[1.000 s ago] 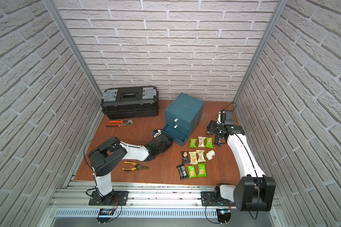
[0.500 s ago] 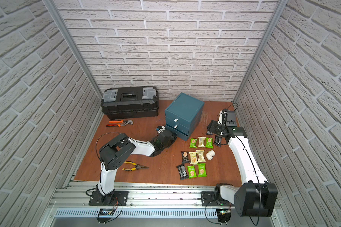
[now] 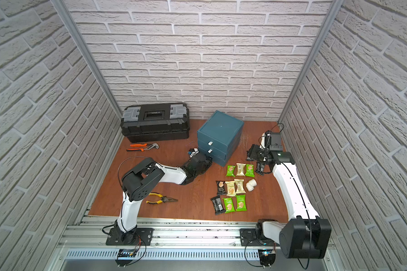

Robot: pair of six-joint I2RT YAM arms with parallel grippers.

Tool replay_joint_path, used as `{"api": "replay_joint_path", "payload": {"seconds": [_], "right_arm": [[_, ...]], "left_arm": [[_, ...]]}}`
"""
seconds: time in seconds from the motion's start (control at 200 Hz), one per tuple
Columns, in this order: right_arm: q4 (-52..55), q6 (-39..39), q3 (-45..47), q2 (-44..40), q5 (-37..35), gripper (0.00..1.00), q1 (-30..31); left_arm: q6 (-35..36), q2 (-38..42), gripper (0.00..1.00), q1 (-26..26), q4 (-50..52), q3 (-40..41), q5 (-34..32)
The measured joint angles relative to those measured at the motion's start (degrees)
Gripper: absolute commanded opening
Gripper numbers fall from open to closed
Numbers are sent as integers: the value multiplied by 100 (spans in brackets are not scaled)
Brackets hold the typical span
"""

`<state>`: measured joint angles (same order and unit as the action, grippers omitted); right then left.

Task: Take the cookies out of the drawer
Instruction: Close the drawer in the storage box, then reset both arms

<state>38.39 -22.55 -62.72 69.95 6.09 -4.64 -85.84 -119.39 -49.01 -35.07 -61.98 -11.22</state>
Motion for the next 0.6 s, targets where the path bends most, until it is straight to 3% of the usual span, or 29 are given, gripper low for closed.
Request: {"api": "replay_joint_path", "payload": {"seconds": [0.345, 0.505, 0.6], "right_arm": [[-9, 11, 7, -2, -2, 60, 0], [-192, 37, 170, -11, -4, 60, 0], [-463, 66, 459, -11, -26, 60, 0]], "left_arm": [[-35, 474, 49, -57, 306, 723, -295], [72, 1060, 69, -160, 520, 1268, -680], [306, 1611, 75, -221, 820, 1563, -1014]]}}
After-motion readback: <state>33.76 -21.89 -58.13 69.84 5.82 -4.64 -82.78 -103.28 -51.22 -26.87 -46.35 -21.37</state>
